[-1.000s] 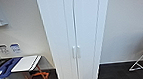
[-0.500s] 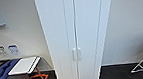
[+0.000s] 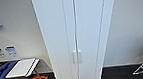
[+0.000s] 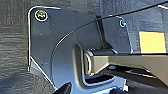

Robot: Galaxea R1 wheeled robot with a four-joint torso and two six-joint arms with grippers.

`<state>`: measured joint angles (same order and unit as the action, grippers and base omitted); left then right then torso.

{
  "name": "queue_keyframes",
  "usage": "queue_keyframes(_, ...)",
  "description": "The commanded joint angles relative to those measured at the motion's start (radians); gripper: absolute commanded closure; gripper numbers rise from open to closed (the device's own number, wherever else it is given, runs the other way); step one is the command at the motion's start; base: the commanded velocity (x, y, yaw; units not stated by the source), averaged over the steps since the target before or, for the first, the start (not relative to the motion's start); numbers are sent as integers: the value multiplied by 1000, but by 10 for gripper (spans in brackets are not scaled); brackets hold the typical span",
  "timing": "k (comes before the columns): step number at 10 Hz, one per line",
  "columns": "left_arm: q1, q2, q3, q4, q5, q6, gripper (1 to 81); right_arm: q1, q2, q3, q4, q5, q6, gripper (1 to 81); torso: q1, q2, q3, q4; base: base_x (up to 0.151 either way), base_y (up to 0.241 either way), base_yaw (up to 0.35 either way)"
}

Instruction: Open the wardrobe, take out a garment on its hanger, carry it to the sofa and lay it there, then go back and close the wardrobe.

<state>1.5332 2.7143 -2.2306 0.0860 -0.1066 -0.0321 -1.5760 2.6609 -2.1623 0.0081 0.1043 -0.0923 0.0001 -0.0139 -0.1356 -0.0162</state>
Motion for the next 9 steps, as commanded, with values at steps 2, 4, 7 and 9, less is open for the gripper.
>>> queue_keyframes(2,-23,-19,17,12,51,0,10,26,-20,6,-8,-64,-3,10,0,0,0,0,114,0,0)
queue_keyframes(4,-23,-19,17,12,53,0,10,24,-19,6,-10,-64,-3,10,0,0,0,0,113,0,0)
queue_keyframes(7,-23,-17,17,14,51,0,10,26,-17,6,-10,-64,-3,10,1,0,0,0,93,0,0)
queue_keyframes(9,-23,-17,17,14,51,0,10,26,-14,6,-10,-64,-4,10,0,0,0,0,93,0,0)
